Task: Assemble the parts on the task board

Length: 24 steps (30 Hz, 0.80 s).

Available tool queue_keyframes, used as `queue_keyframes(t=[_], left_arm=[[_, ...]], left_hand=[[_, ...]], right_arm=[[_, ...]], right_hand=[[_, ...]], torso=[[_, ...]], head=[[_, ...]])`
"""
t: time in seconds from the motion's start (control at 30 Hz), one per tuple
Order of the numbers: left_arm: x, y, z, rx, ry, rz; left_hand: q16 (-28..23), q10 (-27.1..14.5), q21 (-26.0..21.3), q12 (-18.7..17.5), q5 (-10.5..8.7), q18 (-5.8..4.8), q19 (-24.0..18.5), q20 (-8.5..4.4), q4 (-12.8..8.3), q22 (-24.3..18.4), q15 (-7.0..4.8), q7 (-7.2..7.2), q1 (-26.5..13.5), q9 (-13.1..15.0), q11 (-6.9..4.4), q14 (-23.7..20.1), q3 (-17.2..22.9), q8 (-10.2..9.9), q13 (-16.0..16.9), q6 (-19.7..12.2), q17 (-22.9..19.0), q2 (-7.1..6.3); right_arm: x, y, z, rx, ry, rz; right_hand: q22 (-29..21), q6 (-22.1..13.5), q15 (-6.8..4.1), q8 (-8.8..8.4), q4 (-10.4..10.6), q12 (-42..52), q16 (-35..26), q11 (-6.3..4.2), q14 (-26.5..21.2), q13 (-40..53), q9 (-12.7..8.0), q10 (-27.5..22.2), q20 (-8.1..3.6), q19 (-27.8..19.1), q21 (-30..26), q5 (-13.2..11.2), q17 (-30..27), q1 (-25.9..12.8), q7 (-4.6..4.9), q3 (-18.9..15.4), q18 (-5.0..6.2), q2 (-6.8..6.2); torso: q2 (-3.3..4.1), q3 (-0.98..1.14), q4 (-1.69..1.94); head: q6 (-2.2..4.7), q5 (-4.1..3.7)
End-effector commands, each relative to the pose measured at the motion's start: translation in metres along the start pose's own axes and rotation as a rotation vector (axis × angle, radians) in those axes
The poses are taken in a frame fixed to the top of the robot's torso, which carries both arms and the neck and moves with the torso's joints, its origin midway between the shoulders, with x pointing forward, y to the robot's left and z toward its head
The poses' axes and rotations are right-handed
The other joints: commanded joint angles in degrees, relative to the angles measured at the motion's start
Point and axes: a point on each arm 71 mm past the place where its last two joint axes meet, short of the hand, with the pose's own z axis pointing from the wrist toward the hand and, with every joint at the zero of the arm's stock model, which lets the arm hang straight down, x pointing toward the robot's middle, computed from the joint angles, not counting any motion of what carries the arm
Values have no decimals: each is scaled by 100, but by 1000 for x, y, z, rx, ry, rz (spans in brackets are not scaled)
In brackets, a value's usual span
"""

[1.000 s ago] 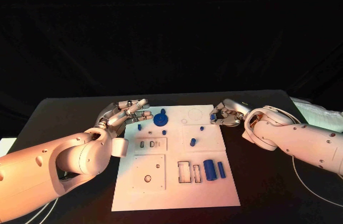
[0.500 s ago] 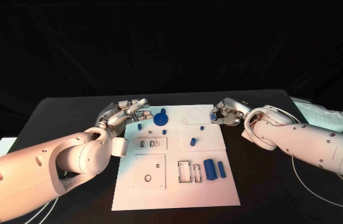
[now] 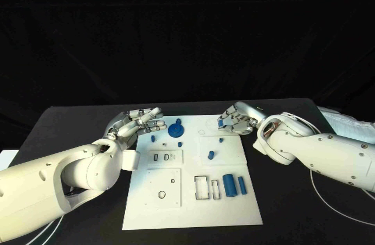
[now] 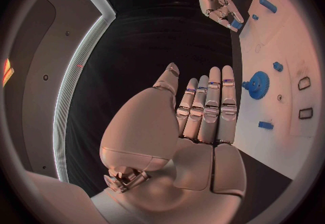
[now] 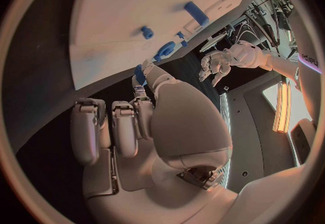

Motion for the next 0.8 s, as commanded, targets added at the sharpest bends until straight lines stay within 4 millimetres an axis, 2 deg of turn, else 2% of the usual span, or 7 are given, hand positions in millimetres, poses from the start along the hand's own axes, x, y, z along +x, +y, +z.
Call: queue_keyframes(t=[0.03, 0.23, 0.37, 0.53, 0.6, 0.73, 0.8], left_arm=[[1, -1, 1, 7, 15, -8], [-2, -1, 1, 8, 9, -5], [-3, -1, 2, 11, 6, -4], [-4, -1, 2, 12, 4, -4], [-4, -1, 2, 12, 3, -3], [-4, -1, 2, 12, 5, -4], [-3, -1, 2, 12, 5, -5]], left_hand=[[-8, -30, -38, -14, -20, 21, -3, 34, -39, -7, 14, 2, 30, 2, -13, -9, -8, -22, -8, -22, 6, 37], [-10, -33, -40, -14, -20, 21, -2, 34, -46, -7, 14, 2, 32, 1, -13, -8, -7, -23, -9, -24, 8, 42], [-11, -33, -40, -14, -20, 21, -2, 34, -47, -7, 14, 2, 32, 1, -13, -8, -7, -23, -9, -24, 9, 43], [-11, -34, -40, -14, -20, 21, -1, 34, -49, -7, 14, 2, 32, 1, -13, -7, -7, -23, -9, -24, 10, 44], [-11, -34, -40, -14, -20, 21, -1, 34, -49, -7, 14, 2, 32, 1, -13, -7, -7, -23, -9, -24, 10, 44], [-11, -34, -40, -14, -20, 21, -1, 34, -49, -7, 14, 2, 32, 1, -13, -7, -7, -23, -9, -24, 10, 44], [-11, -34, -40, -14, -20, 21, -1, 34, -49, -7, 14, 2, 32, 1, -13, -7, -7, -23, -9, -24, 10, 44]], right_arm=[[9, 13, 2, 86, 30, 11], [33, 59, 6, 2, 72, -45], [52, 82, 7, -50, 103, -75], [74, 101, 7, -90, 124, -101], [82, 105, 8, -98, 132, -107], [100, 113, 6, -109, 152, -120], [106, 114, 6, -110, 156, -125]], right_hand=[[341, 230, -30, 93, 44, -493, -23, 2, 533, 326, 130, -84, -45, 94, -30, -4, 1234, -99, -199, 22, -54, 34], [329, 209, -27, 81, 55, -553, -26, 7, 532, 291, 127, -103, -43, 90, -39, 40, 1231, -132, -192, 34, -52, 53], [331, 207, -26, 80, 56, -551, -25, 7, 533, 292, 127, -98, -42, 92, -39, 58, 1233, -142, -193, 38, -53, 57], [326, 203, -27, 78, 32, -558, -26, 5, 533, 287, 128, -95, -42, 91, -43, 85, 1232, -134, -195, 47, -52, 43], [324, 204, -27, 78, 23, -560, -27, 4, 533, 286, 129, -94, -42, 91, -44, 94, 1231, -129, -196, 51, -51, 41], [308, 194, -27, 72, 17, -582, -35, 7, 529, 273, 127, -102, -42, 84, -53, 103, 1216, -135, -190, 50, -48, 30], [303, 189, -26, 69, 15, -590, -39, 9, 528, 269, 126, -104, -42, 82, -56, 108, 1208, -140, -186, 49, -47, 25]], torso=[[-19, -29, 21], [-30, -62, 68], [-33, -72, 62], [-23, -53, 52], [-19, -51, 42], [-13, -52, 61], [-12, -50, 56]], head=[[-15, 24], [-79, 92], [-111, 137], [-130, 173], [-132, 186], [-153, 169], [-161, 169]])
